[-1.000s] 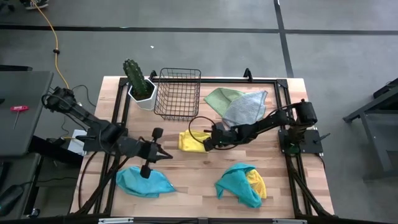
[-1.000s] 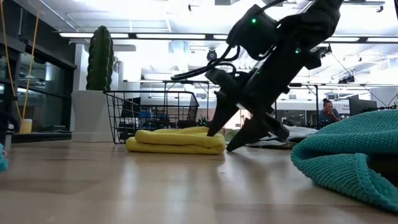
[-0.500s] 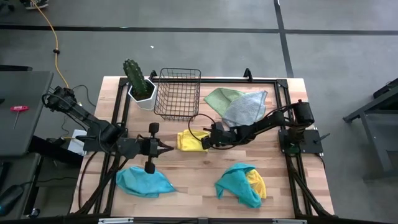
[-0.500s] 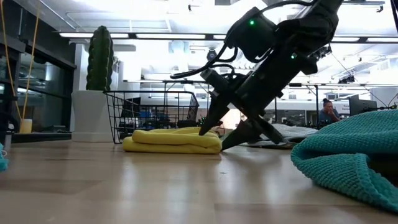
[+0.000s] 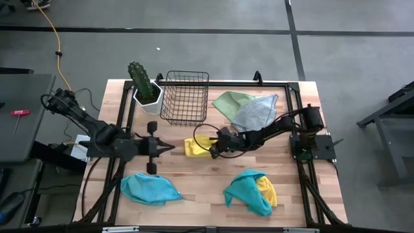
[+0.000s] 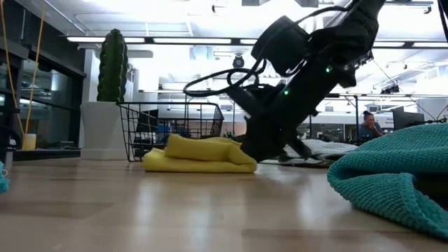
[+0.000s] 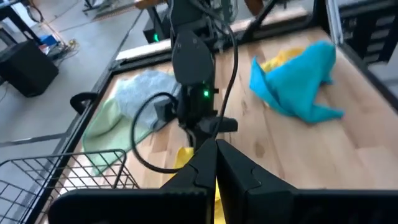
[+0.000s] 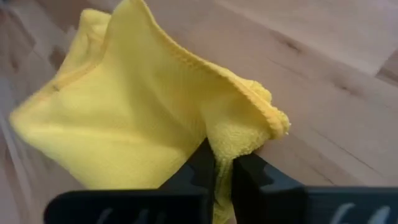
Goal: Fold microfiber towels
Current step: Put the left yellow microfiber cloth into the black wire basket
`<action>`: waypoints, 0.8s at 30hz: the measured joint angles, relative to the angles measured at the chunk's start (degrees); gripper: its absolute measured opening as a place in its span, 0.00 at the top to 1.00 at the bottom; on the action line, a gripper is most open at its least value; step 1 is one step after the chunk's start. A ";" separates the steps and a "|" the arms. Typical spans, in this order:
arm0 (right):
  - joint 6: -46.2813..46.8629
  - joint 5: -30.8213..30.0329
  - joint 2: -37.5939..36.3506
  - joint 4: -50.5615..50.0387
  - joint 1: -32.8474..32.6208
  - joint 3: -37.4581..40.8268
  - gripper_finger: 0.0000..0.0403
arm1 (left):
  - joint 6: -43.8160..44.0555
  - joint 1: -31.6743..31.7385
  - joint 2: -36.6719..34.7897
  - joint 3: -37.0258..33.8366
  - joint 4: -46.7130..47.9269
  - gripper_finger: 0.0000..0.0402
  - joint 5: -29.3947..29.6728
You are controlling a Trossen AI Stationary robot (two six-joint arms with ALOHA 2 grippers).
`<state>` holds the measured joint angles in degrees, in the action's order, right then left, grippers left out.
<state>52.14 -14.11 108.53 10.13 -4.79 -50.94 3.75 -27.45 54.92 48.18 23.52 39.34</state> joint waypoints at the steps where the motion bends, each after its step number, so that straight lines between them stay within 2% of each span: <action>1: -1.70 0.66 -1.20 -1.37 0.03 -0.16 0.96 | 0.49 -0.75 -1.03 -0.01 0.95 1.00 0.99; 5: -11.45 2.49 -7.72 -8.17 -0.03 -4.39 0.99 | 1.73 -4.85 -4.28 0.00 2.56 1.00 6.71; 10: -31.75 5.36 -10.64 -30.41 -0.08 -19.06 0.99 | 2.29 -9.96 -5.53 -0.02 3.29 1.00 14.19; 16: -56.75 5.87 -7.14 -49.37 1.88 -42.05 1.00 | 2.16 -13.06 -5.47 -0.02 3.28 1.00 19.13; 20: -70.04 5.87 -4.14 -54.69 4.84 -55.63 1.00 | 2.11 -14.15 -5.47 -0.02 3.28 1.00 21.02; 24: -78.46 6.13 -0.26 -59.96 9.28 -66.68 1.00 | 2.10 -14.75 -5.45 -0.02 3.26 1.00 21.37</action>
<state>-26.32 -7.98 108.27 -49.83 4.49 -117.62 5.85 -42.21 49.47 48.16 26.78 60.71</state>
